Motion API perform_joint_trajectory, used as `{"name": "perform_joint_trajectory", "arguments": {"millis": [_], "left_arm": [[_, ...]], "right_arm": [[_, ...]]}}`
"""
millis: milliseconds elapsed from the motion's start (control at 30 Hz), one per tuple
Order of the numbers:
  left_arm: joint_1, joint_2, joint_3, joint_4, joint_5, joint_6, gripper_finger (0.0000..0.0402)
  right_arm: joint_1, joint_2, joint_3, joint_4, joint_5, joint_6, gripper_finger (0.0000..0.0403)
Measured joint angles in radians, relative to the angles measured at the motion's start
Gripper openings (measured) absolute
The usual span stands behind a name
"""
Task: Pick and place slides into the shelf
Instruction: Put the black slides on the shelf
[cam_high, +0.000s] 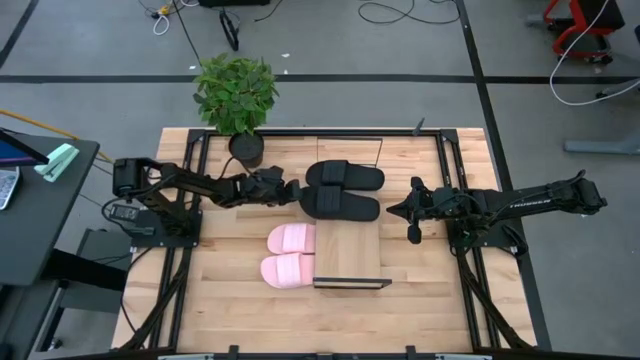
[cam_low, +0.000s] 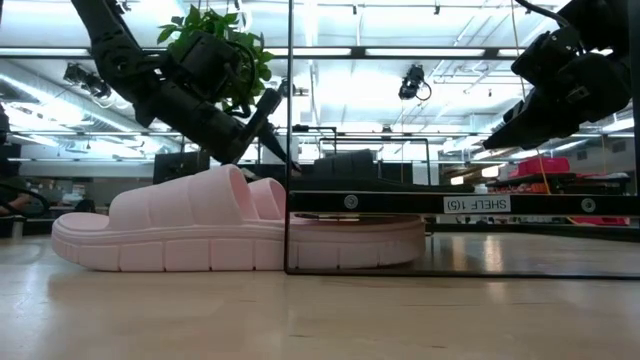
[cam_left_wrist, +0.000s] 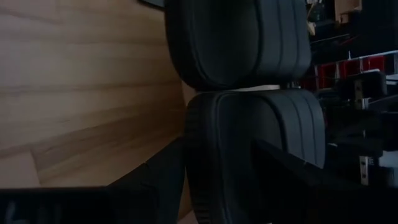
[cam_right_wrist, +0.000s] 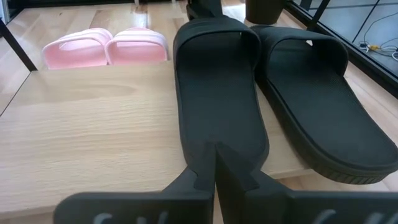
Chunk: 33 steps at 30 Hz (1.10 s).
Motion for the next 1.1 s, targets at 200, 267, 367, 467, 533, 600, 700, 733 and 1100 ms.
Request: {"name": "perform_joint_trajectory", "arguments": {"millis": [200,267,367,467,533,600,700,733,1100], "left_arm": [[0.003,0.000,0.000,-0.026,0.001,0.024,0.0188],[0.008,0.000,0.000,-0.029,-0.001,0.027,0.0189],[0.015,0.000,0.000,-0.027,-0.002,0.033,0.0197],[0.018,0.000,0.000,-0.031,0.001,0.046,0.0214],[0.021,0.000,0.000,-0.042,0.008,0.047,0.0226],[0.021,0.000,-0.001,-0.045,0.009,0.060,0.0238],[0.026,0.000,-0.001,-0.072,0.011,0.074,0.0251],[0.029,0.000,-0.001,-0.078,0.011,0.076,0.0253],[0.069,-0.016,-0.001,-0.138,0.033,0.144,0.0233]], "right_arm": [[0.000,0.000,0.000,0.000,0.000,0.001,0.0013],[0.000,0.000,0.000,0.000,0.000,0.001,0.0013],[0.000,0.000,0.000,0.000,0.000,0.001,0.0013],[0.000,0.000,0.000,0.000,0.000,0.002,0.0013],[0.000,0.000,0.000,0.000,-0.001,0.004,0.0013],[0.000,0.000,0.000,-0.001,0.000,0.004,0.0013],[0.000,0.000,0.000,-0.001,0.000,0.005,0.0013],[0.000,0.000,0.000,-0.001,0.000,0.005,0.0013],[0.000,0.000,0.000,-0.005,0.000,0.023,0.0013]]}}
